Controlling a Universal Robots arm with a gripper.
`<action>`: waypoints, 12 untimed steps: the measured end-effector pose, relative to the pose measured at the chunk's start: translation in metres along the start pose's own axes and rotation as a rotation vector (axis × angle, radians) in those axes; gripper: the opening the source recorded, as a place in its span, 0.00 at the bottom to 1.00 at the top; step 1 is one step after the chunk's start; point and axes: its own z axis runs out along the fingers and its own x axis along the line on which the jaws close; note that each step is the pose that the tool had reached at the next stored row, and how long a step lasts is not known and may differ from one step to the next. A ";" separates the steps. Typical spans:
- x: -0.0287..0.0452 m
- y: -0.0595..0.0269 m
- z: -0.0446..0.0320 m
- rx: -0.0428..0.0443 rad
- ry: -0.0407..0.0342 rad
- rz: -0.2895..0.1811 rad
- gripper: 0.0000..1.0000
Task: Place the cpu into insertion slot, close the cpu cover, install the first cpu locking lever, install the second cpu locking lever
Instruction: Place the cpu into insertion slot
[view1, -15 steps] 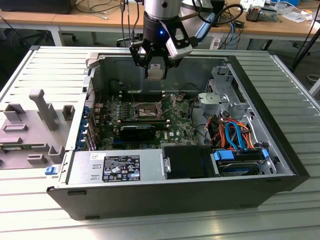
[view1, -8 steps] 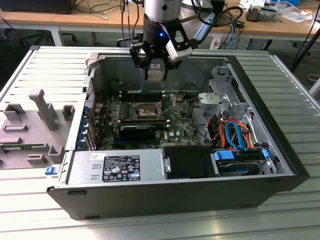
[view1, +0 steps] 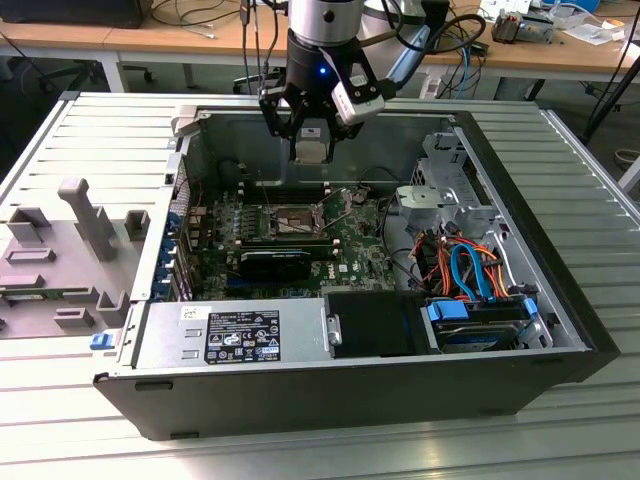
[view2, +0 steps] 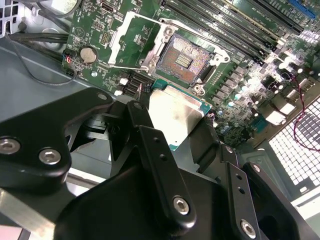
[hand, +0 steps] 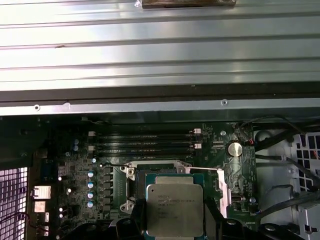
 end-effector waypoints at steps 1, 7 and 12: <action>0.0000 -0.0001 0.0001 0.0000 0.0000 0.000 0.55; -0.0001 -0.0009 0.0014 0.0000 0.0000 0.000 0.55; -0.0001 -0.0018 0.0026 0.0000 0.0000 0.000 0.55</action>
